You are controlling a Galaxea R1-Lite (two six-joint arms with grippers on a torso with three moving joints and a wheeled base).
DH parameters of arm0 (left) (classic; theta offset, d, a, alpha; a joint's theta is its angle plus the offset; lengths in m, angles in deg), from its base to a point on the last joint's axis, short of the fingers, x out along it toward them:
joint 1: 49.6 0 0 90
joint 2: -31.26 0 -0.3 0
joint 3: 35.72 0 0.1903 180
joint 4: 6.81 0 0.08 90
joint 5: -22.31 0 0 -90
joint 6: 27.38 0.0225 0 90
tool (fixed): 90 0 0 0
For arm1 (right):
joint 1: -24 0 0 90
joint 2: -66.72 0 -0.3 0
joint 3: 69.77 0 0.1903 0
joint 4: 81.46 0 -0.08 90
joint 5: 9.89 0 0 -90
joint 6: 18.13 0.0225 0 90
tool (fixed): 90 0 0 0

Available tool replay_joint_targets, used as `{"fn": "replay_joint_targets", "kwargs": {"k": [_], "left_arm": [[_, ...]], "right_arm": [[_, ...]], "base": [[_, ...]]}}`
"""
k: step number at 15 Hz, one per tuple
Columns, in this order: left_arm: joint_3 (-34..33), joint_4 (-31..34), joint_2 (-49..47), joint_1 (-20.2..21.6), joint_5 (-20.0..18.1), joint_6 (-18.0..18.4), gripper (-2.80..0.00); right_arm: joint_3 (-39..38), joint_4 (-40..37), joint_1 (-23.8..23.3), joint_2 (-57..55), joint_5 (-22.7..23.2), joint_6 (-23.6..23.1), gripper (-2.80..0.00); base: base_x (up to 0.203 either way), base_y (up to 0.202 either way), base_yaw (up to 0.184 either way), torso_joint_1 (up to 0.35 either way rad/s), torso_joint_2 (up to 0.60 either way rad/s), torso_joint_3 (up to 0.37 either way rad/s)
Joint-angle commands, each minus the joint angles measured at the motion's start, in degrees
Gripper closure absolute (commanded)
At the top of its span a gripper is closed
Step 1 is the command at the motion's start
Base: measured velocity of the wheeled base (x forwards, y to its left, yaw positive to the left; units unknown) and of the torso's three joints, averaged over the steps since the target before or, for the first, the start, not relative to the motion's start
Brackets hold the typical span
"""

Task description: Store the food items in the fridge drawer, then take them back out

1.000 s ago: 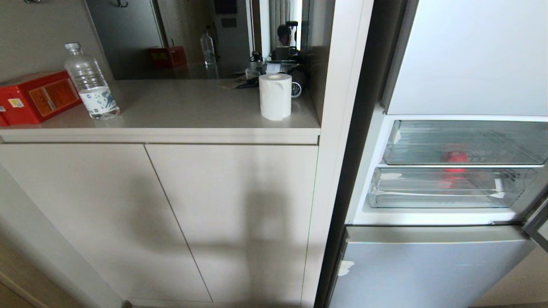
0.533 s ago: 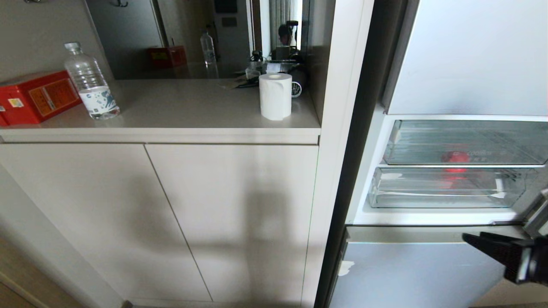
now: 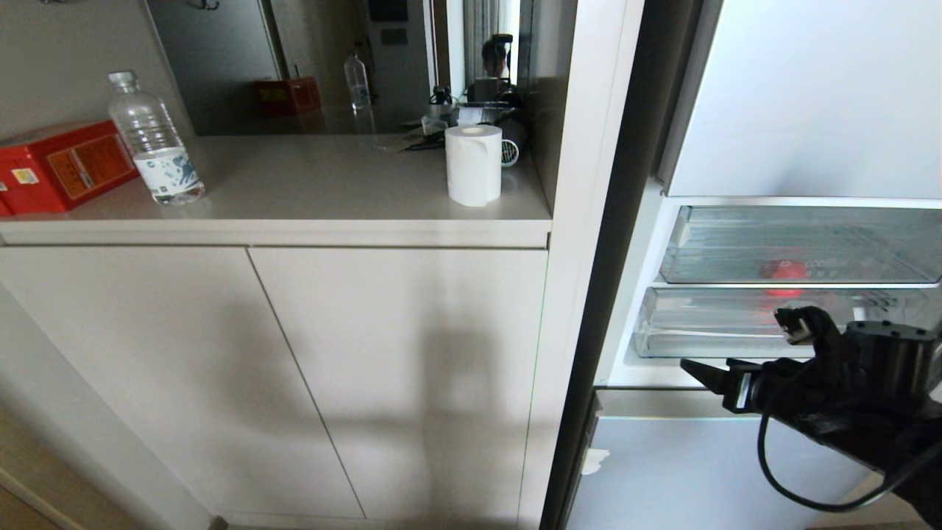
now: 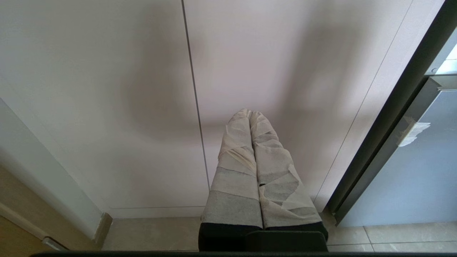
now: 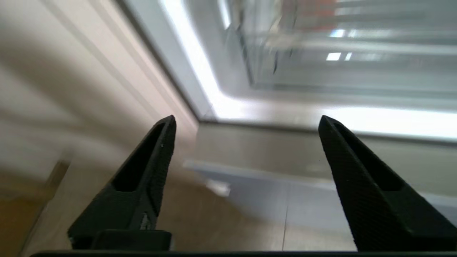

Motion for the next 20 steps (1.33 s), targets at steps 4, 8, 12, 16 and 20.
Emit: {"fn": "replay_joint_targets", "kwargs": {"k": [4,8,12,16,20], "left_arm": [[0.0,-0.01,-0.08,0.01,0.02,0.0,0.0],[0.0,-0.01,-0.08,0.1,0.02,0.0,0.0],[0.0,-0.01,-0.08,0.01,0.02,0.0,0.0],[0.0,-0.01,-0.08,0.03,0.02,0.0,0.0],[0.0,-0.01,-0.08,0.03,0.02,0.0,0.0]], "right_arm": [[2.18,21.38,0.76,-18.77,-2.33,-1.15,-2.8],[6.2,21.5,1.09,-18.53,-6.28,-3.12,-2.8],[8.76,21.5,2.05,-19.54,-9.54,-3.89,-2.8],[11.15,21.5,5.2,-19.73,-11.83,-3.94,-2.8],[14.12,21.5,6.52,-20.64,-15.62,-4.07,-2.8]], "base": [[0.0,0.0,0.0,0.0,0.0,0.0],[0.0,0.0,0.0,0.0,0.0,0.0],[0.0,0.0,0.0,0.0,0.0,0.0],[0.0,0.0,0.0,0.0,0.0,0.0],[0.0,0.0,0.0,0.0,0.0,0.0]]}}
